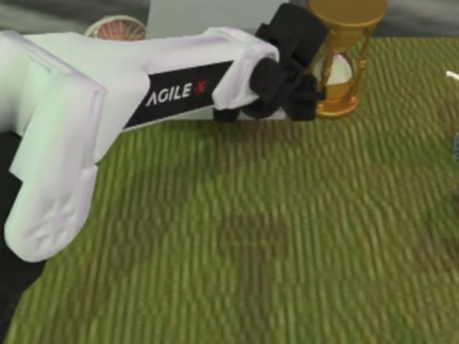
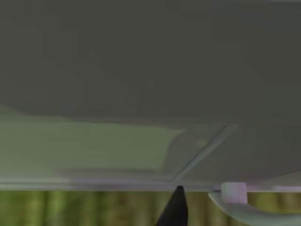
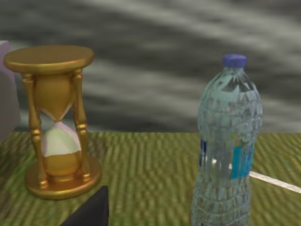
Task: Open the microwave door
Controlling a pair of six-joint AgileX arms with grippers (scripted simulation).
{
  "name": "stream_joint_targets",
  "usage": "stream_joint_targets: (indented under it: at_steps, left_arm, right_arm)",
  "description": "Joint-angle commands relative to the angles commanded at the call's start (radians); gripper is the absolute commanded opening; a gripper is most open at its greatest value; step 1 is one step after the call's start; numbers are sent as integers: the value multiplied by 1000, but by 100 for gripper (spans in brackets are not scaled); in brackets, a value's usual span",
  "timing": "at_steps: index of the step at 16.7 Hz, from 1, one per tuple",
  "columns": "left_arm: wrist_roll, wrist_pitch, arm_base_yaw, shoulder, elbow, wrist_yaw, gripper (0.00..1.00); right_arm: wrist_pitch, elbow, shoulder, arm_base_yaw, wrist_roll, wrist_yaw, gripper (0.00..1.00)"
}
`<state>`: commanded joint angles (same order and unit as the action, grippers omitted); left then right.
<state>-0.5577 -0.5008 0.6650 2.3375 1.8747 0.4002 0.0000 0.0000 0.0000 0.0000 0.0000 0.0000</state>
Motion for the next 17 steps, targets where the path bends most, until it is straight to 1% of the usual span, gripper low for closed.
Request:
stream_joint_targets:
  at_steps: [4,5,12,13,17]
  left_arm:
    - [0,0,0,0,0,0,2]
    - [0,0,0,0,0,0,0]
    - [0,0,0,0,0,0,0]
    - [-2,-8,39,-23,-50,-12,0]
    - [-19,23,36,-60,-112,10,0]
  right_arm:
    - [0,0,0,0,0,0,100]
    - [0,0,0,0,0,0,100]
    - [0,0,0,0,0,0,100]
    - [0,0,0,0,0,0,100]
    - [0,0,0,0,0,0,100]
